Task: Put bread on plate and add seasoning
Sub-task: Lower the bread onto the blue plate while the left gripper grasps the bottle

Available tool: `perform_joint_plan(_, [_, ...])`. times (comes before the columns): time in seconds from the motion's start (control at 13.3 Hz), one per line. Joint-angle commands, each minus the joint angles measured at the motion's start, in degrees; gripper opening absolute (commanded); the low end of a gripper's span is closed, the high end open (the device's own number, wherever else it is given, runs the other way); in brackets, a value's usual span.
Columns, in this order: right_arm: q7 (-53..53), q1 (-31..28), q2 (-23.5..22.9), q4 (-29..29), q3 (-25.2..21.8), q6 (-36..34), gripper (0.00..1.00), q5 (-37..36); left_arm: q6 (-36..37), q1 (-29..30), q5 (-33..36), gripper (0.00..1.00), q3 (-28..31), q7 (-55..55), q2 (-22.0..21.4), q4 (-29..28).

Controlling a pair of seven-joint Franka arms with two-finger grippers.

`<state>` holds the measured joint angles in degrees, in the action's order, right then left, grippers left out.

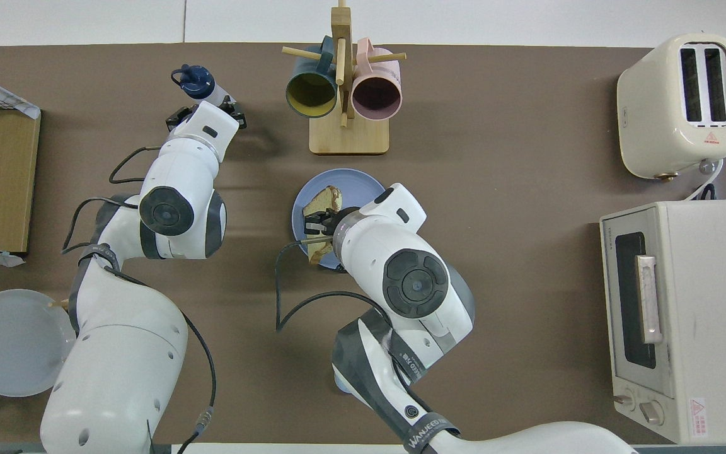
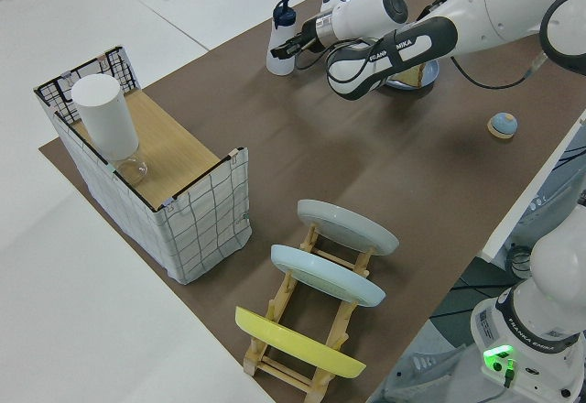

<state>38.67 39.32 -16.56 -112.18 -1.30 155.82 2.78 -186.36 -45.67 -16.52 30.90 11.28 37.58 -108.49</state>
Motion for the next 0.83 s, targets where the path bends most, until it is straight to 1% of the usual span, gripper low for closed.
perform_joint_plan(0.0, [0.6,-1.1,1.4,-1.9,0.2,0.4,0.56,0.7,3.4,0.6,-0.5,0.00,0.3,-0.1,-1.7,1.1])
perform_joint_plan(0.08, [0.6,-1.3,1.4,-1.9,0.2,0.3,1.00,0.7,5.5,0.6,-0.4,0.00,0.4,-0.6,-3.1,1.1])
perform_joint_plan(0.23, [0.2,-1.7,1.3,-1.5,0.0,0.2,1.00,0.2,7.8,0.7,-0.3,0.00,0.5,-2.1,-5.6,1.0])
perform_joint_plan(0.45, [-0.6,-4.1,2.4,-0.1,-0.3,-2.2,1.00,-0.6,15.5,1.0,-0.3,0.00,0.5,-9.8,-10.7,1.0])
perform_joint_plan(0.53, [-2.3,-5.2,2.5,1.6,-0.3,-4.5,1.00,-2.0,17.7,1.0,-0.3,0.00,0.5,-11.4,-12.4,1.0])
perform_joint_plan(0.68, [-6.2,-7.1,2.4,6.0,-0.1,-10.5,1.00,-5.6,20.0,0.8,-0.2,0.00,0.6,-14.0,-14.3,0.6])
perform_joint_plan(0.75, [-6.4,-7.5,2.4,8.0,-0.2,-13.8,1.00,-5.7,22.0,0.8,-0.2,0.00,0.6,-17.0,-15.5,0.6])
